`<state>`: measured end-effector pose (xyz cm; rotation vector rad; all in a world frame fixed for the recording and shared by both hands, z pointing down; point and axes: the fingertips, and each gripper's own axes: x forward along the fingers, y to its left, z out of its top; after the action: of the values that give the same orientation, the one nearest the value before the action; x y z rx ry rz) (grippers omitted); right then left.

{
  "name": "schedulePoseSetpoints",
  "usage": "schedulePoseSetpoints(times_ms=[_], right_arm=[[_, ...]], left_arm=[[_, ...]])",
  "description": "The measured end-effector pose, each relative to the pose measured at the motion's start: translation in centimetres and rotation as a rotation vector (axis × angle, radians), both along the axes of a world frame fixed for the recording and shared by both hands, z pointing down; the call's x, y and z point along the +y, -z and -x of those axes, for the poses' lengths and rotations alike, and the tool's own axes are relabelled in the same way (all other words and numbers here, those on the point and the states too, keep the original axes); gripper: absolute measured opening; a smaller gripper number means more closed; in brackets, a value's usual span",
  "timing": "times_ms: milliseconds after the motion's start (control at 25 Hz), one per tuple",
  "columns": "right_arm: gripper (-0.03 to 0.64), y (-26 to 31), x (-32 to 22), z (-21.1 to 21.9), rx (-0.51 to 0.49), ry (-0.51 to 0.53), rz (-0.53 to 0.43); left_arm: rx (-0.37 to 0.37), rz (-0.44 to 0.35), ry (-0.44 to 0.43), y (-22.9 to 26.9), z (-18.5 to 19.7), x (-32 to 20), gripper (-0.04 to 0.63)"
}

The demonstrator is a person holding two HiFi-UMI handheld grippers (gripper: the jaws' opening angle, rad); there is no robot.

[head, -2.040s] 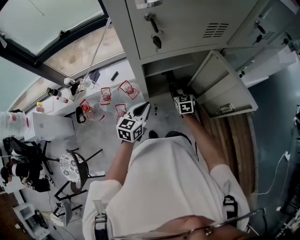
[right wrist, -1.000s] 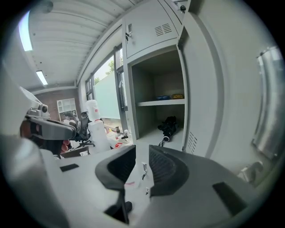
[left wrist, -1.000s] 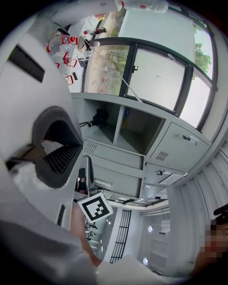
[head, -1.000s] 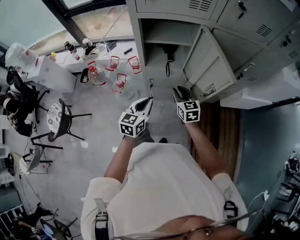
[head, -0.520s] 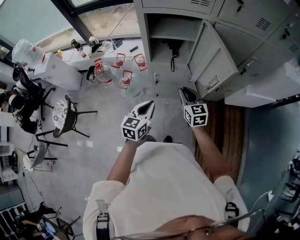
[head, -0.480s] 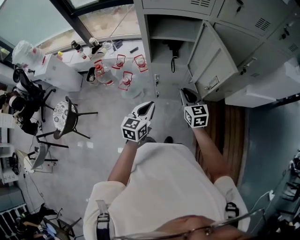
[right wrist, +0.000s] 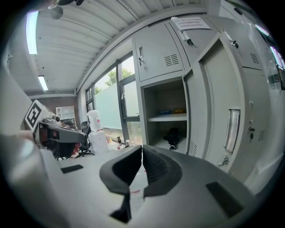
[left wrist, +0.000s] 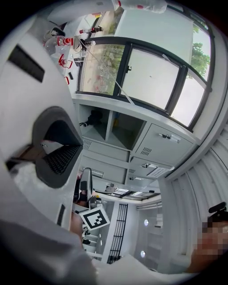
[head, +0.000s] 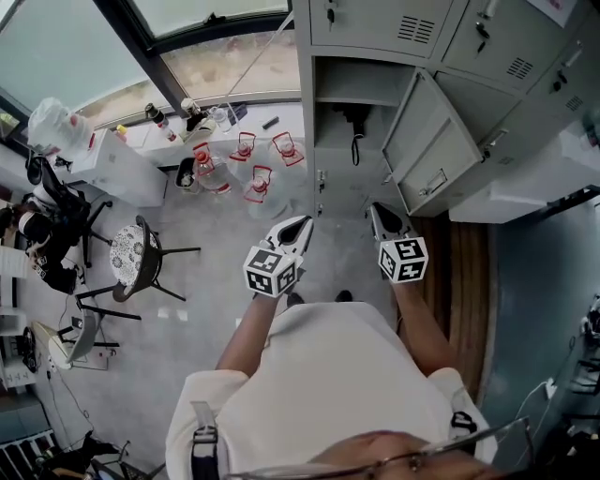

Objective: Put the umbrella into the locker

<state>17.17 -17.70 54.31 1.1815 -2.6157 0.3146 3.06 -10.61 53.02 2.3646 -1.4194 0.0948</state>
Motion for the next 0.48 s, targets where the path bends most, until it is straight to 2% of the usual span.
schedulePoseSetpoints(times_ms=[200, 480], right_arm=[[0.006, 1.6, 1.0, 0.4, -0.020, -0.007, -0.034], [0.006, 2.2, 1.5, 0.9, -0.040, -0.021, -0.031]], left_arm=[[0.004, -0.028, -0.012, 1.1, 1.1, -0.2, 0.003], [0.027, -0.021, -0.007, 1.0, 2.1, 0.5, 0.003]])
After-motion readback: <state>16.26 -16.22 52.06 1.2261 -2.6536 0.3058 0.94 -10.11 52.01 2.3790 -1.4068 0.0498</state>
